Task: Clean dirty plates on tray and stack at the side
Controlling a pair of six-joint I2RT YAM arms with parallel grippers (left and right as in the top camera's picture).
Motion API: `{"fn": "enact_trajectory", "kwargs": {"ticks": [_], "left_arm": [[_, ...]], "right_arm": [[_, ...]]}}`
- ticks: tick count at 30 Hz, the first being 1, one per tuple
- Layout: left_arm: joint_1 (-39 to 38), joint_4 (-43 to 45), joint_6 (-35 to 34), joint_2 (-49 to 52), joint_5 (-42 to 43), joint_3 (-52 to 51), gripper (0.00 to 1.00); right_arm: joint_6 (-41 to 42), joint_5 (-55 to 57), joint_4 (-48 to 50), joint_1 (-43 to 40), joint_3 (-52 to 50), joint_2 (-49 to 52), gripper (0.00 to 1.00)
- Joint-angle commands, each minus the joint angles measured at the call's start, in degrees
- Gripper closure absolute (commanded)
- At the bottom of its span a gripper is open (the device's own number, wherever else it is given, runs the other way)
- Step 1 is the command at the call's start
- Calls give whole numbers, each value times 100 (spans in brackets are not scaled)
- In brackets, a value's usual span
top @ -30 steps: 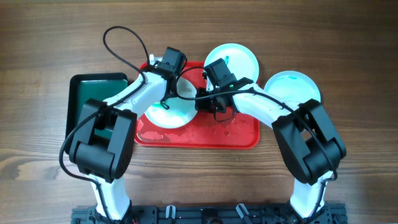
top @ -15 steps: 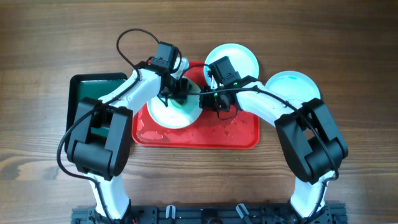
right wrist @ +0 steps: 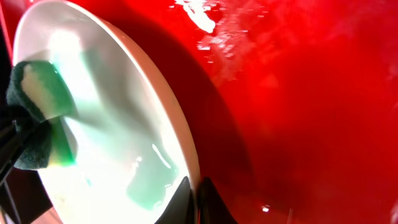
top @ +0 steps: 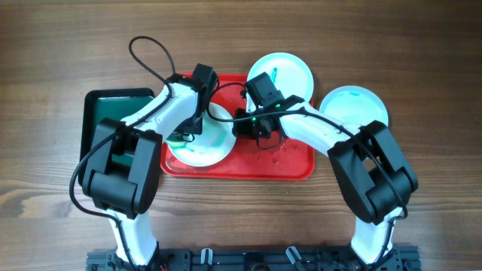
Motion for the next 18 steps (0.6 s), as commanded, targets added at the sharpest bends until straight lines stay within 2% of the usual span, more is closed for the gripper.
{"fn": "enact_trajectory", "kwargs": {"ticks": [1, 8, 11, 14, 16, 18], "left_arm": [[164, -247, -861, -33, -1099, 393, 96], [380, -837, -861, -914, -216, 1493, 96], [817, -992, -863, -1215, 284, 1493, 96], [1390, -1139, -861, -1231, 590, 1488, 96], [1731, -1150, -861, -1226, 796, 1478, 96], [2024, -1137, -859, -1222, 1043, 1471, 96]], "right_arm": [[11, 258, -105, -144, -46, 122, 96], [4, 125, -127, -144, -46, 109, 96], [-133, 22, -229, -142, -24, 46, 96], [94, 160, -247, -105, -48, 39, 96], [181, 369, -245, -33, -55, 42, 89], [181, 516, -216, 79, -55, 42, 87]]}}
